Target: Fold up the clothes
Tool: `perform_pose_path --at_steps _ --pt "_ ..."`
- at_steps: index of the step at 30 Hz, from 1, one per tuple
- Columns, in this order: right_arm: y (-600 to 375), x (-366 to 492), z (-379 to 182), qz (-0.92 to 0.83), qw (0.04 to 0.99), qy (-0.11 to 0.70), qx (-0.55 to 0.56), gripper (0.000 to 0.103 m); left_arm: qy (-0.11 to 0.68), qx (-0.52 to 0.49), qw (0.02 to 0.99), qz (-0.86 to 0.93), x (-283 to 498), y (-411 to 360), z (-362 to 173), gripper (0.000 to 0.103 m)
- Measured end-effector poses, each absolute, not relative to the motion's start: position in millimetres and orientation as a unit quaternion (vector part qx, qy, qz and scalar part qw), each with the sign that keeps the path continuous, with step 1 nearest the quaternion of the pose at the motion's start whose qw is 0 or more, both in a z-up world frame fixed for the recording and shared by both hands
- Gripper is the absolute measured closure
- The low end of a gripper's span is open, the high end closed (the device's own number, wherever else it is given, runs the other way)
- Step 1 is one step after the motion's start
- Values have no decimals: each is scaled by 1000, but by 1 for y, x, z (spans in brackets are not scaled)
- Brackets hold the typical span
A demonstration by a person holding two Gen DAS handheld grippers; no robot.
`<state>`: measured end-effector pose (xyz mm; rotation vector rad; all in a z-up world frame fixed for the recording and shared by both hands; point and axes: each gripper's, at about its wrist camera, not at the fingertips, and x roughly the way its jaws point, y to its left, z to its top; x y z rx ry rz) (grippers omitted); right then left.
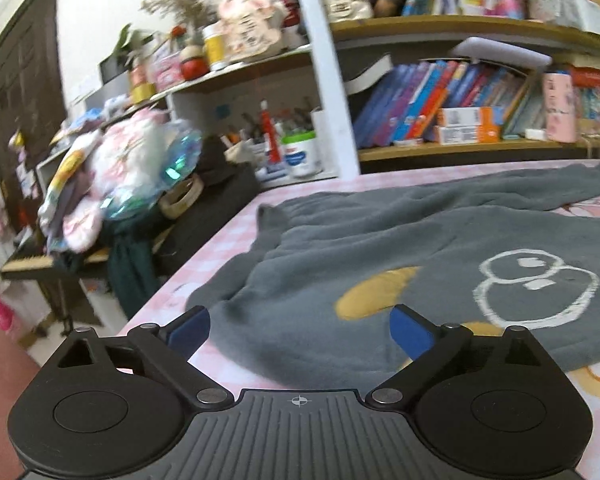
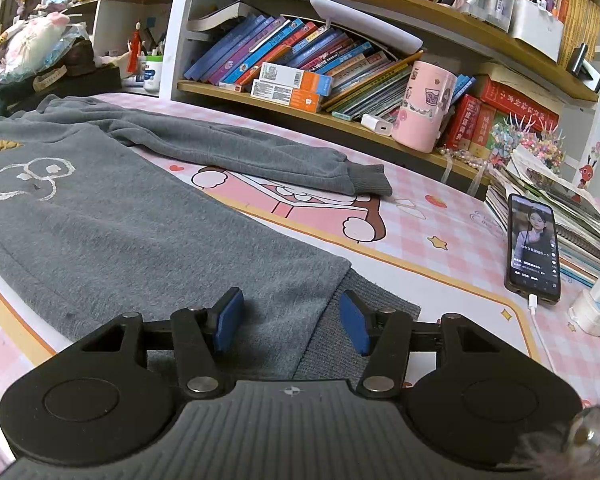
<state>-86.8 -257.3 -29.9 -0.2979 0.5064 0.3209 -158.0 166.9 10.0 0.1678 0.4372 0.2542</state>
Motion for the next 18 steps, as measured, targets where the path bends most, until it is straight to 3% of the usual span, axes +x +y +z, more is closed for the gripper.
perform_pose_path --at_steps 11,18 --pt "-256 -87 -29 154 945 248 -145 50 224 88 967 87 -152 148 -1 3" --pt "-249 -89 -26 164 946 241 -142 41 207 93 971 79 -152 145 9 2"
